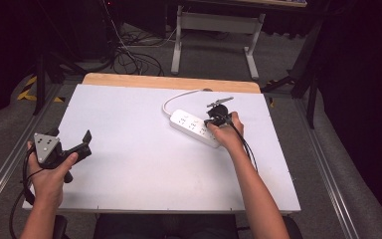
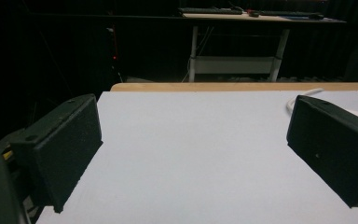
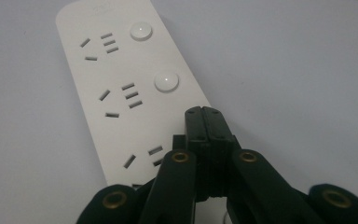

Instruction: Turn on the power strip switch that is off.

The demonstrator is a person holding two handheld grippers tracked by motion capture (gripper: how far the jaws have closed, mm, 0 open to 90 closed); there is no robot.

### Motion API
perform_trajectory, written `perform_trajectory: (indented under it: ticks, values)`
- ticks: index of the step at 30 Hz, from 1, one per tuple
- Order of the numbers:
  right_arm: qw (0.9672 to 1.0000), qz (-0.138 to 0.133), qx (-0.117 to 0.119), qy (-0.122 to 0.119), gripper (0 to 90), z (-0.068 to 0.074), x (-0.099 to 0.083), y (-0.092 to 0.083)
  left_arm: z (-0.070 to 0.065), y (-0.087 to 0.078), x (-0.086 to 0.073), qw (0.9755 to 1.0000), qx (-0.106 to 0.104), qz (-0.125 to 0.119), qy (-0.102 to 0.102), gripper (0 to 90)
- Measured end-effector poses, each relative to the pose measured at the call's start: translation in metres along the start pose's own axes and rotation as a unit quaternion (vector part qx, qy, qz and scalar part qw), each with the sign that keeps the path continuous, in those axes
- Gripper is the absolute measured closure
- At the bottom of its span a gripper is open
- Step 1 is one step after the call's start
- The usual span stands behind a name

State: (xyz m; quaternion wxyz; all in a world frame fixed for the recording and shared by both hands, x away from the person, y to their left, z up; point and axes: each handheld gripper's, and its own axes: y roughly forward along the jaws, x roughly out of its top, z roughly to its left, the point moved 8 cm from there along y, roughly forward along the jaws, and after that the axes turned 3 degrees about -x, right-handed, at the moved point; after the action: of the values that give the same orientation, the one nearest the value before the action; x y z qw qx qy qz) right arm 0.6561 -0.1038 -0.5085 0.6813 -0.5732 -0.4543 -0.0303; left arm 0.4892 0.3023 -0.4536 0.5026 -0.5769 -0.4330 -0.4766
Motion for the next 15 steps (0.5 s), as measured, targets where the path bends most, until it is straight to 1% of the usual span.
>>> perform_trajectory:
  ticks: [15]
  values:
    - [1.0,-0.005,0.0,0.004,90.0,-0.0002,-0.0007,-0.0001,-0.001,0.0017,-0.0002,1.0,-0.004,0.001,0.002,3.8]
